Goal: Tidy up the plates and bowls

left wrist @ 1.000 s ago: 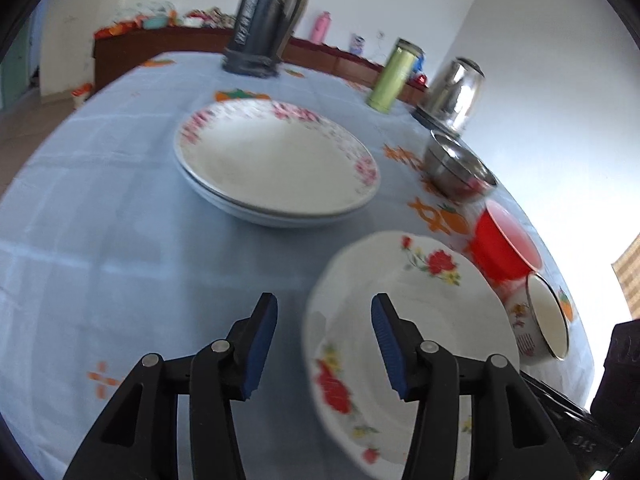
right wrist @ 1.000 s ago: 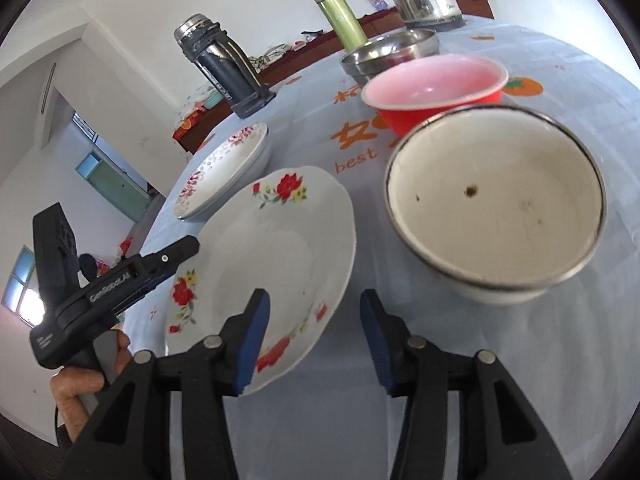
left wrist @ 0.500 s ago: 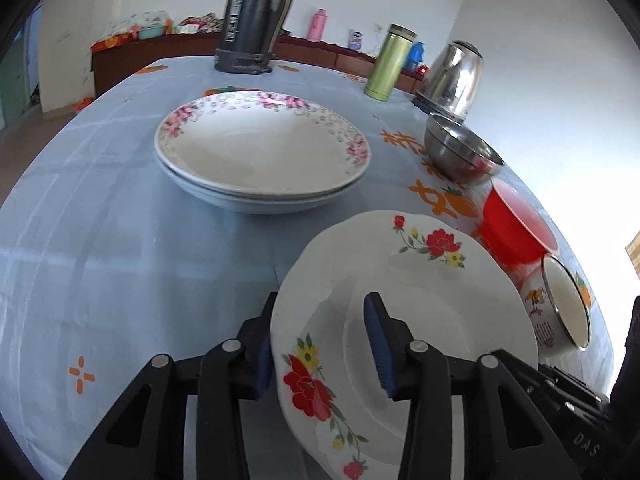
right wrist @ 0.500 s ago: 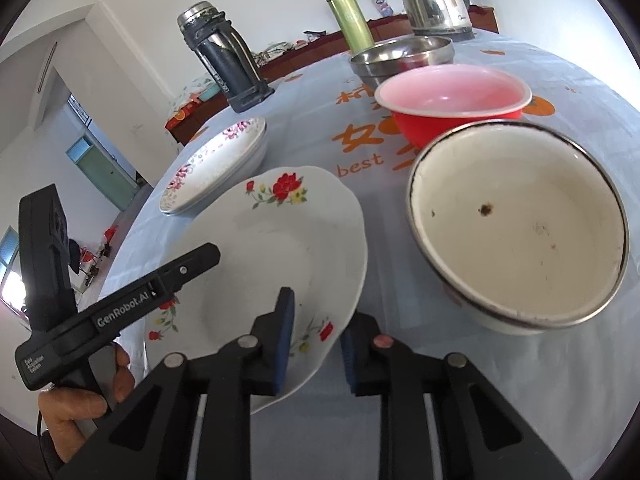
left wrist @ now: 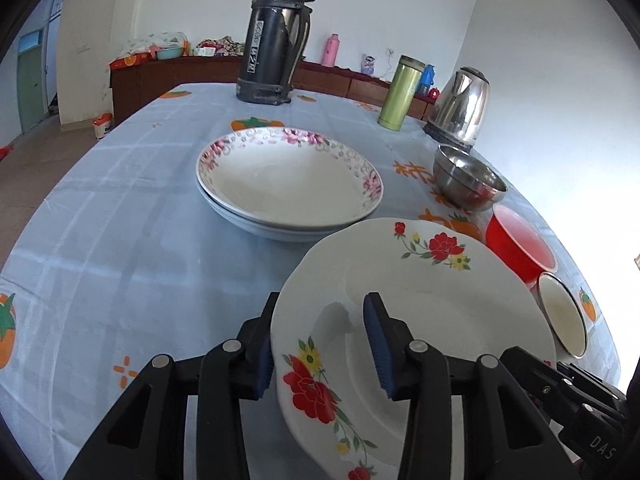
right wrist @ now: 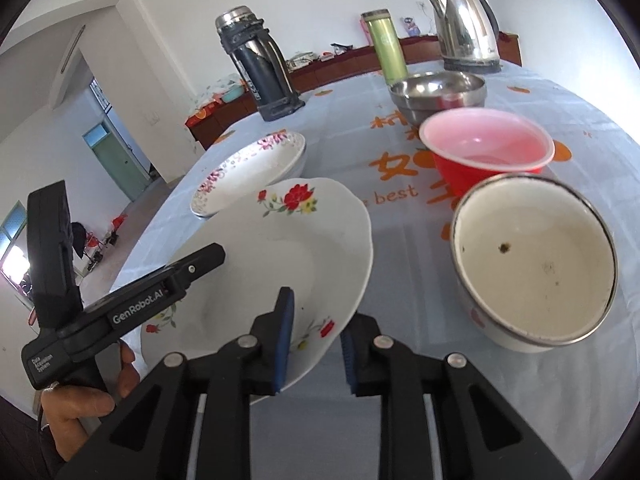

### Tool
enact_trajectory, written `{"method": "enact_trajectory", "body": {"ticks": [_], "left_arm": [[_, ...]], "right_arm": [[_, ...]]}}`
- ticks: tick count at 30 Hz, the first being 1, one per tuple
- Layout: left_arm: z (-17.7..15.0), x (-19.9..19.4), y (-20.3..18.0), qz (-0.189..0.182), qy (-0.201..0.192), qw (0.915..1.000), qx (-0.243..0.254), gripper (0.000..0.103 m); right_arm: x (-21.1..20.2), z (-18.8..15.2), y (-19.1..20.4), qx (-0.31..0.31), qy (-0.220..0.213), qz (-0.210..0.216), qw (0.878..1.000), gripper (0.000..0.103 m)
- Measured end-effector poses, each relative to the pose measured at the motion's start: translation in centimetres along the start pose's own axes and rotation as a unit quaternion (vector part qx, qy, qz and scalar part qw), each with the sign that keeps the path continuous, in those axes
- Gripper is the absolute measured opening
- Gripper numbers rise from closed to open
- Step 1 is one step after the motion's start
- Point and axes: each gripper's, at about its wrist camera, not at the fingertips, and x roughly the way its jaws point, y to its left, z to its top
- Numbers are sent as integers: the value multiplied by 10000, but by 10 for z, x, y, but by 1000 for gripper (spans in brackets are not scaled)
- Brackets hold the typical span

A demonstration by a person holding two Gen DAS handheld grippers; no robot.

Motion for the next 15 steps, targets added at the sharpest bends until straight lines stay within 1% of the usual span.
{"method": "enact_trajectory", "body": {"ticks": [8,15], "left_arm": [[14,-11,7,96,-265,9996,-41,43],[35,-13,17,161,-476,9987,-112,43]], "right_arm": [[-4,21,16,-101,-238,92,9996,22],[3,44,28,-141,-431,204,9988,22]]}}
